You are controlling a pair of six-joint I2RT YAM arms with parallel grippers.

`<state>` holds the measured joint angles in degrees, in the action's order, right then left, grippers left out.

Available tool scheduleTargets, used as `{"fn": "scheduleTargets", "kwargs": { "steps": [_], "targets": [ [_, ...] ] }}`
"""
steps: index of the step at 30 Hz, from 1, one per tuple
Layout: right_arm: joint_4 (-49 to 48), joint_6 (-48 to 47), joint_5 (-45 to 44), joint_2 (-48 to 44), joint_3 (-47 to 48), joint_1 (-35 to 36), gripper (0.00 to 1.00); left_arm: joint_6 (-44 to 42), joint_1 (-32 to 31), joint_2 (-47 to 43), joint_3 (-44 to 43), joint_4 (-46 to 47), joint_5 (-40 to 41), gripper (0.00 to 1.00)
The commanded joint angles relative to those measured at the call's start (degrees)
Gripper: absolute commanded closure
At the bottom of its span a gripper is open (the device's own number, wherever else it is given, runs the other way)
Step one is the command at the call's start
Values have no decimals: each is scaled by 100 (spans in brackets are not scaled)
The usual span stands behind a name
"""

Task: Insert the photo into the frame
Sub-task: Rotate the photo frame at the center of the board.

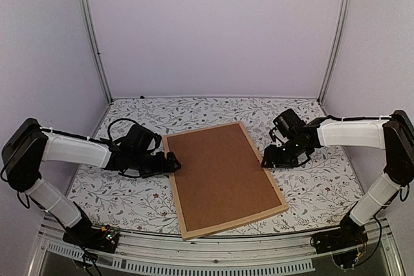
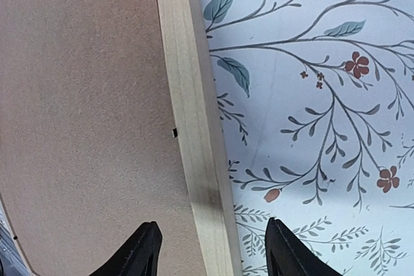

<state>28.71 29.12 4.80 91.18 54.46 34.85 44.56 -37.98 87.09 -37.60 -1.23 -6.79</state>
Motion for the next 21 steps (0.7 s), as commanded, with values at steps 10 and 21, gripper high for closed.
{"fn": "scheduleTargets", "kwargs": {
  "steps": [10,21],
  "targets": [
    [-184,-1202,584,352,-31,-207,47,-1023,534,183,-1010,-662,365,2],
    [-295,-1650,735,676,1,-369,66,-1727,1382,563,-1548,-749,117,2]
  ]
}}
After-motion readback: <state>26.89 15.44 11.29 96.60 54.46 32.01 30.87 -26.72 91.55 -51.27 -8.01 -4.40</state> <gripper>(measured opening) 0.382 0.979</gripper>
